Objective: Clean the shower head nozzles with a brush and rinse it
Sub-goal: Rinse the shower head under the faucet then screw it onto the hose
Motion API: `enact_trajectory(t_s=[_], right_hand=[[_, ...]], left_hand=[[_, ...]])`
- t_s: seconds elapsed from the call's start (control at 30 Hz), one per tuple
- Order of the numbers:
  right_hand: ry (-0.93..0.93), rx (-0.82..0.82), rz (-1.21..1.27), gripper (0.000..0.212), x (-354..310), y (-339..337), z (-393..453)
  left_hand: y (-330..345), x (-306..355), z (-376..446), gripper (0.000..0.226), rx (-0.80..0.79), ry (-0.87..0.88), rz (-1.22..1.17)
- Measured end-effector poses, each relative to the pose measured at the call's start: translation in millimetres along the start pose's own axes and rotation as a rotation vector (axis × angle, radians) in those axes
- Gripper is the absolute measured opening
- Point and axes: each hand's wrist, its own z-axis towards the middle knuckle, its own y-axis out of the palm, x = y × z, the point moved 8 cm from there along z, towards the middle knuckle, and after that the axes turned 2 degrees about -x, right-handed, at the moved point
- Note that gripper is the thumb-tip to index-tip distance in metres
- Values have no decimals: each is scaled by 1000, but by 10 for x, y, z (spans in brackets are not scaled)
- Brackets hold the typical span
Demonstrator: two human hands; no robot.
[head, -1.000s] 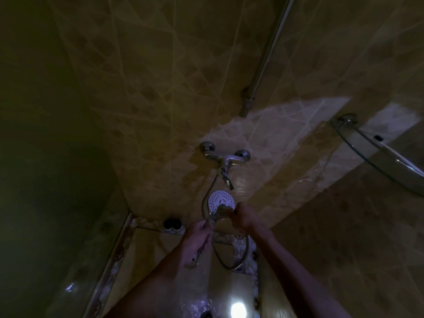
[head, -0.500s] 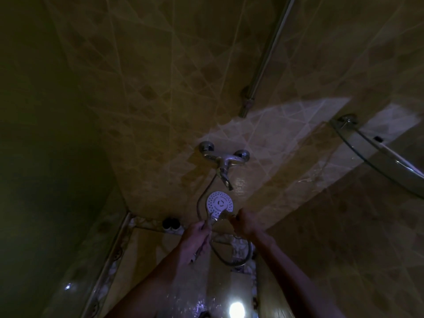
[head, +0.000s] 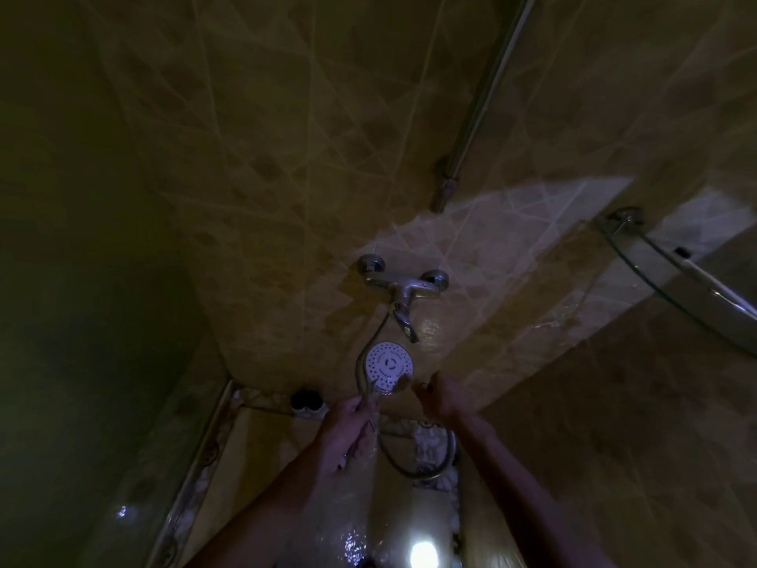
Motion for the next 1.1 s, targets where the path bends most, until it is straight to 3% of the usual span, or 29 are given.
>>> enact_trajectory(t_s=[0.23, 0.47, 0.63, 0.87, 1.1], right_hand=[[-88, -33, -21, 35, -289, 55, -27], [-9, -2, 108, 27, -135, -93, 96], [26, -6, 53, 43, -20, 58, 27], [-49, -22, 77, 44, -234, 94, 85], [-30, 7, 121, 23, -76, -113, 112]], left_hand=[[38, -14, 48, 28, -16, -16, 18], [29, 11, 74, 27, -35, -25, 9], [-3, 24, 96, 31, -32, -5, 29], [23, 4, 99, 31, -22, -24, 39], [34, 19, 84, 32, -8, -19, 38]])
